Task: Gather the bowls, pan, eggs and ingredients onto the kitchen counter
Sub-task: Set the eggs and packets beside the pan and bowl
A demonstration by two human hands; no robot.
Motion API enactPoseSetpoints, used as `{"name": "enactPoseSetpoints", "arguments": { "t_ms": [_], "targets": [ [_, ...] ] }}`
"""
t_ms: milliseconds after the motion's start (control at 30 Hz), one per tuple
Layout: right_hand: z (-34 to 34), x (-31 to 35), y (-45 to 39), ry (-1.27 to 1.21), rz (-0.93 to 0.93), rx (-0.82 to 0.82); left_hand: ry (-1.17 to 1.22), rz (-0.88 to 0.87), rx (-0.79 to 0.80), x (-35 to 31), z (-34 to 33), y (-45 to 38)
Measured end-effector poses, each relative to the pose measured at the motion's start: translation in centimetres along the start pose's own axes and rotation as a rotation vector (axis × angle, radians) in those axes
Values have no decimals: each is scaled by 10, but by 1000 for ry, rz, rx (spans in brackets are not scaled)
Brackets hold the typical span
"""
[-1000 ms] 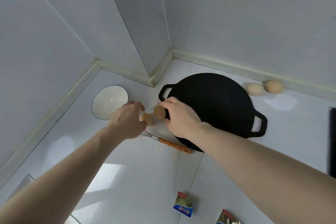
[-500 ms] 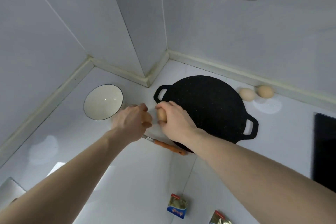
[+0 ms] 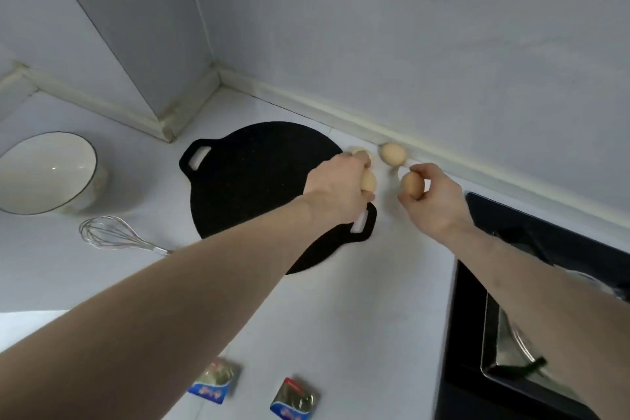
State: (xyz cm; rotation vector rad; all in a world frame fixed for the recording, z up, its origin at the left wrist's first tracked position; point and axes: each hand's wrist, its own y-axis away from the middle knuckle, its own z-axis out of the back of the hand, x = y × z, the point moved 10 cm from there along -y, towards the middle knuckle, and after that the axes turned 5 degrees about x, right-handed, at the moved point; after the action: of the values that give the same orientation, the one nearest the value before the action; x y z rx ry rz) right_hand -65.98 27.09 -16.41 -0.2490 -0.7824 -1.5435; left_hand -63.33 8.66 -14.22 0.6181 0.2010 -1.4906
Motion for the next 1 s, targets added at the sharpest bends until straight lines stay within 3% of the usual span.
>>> {"name": "enactPoseSetpoints", "arguments": {
  "t_ms": [333,833,1000],
  "targets": [
    [4,-24,-34,36,8,4,-58,-30,65,-37,-47,-47],
    [3,-23,-30,111,53,17,-63,-12,-11,-28,-33,-40],
    [6,-20,-18,29,34,18,-10,-43,-65,-26,-17,-23]
  ]
}}
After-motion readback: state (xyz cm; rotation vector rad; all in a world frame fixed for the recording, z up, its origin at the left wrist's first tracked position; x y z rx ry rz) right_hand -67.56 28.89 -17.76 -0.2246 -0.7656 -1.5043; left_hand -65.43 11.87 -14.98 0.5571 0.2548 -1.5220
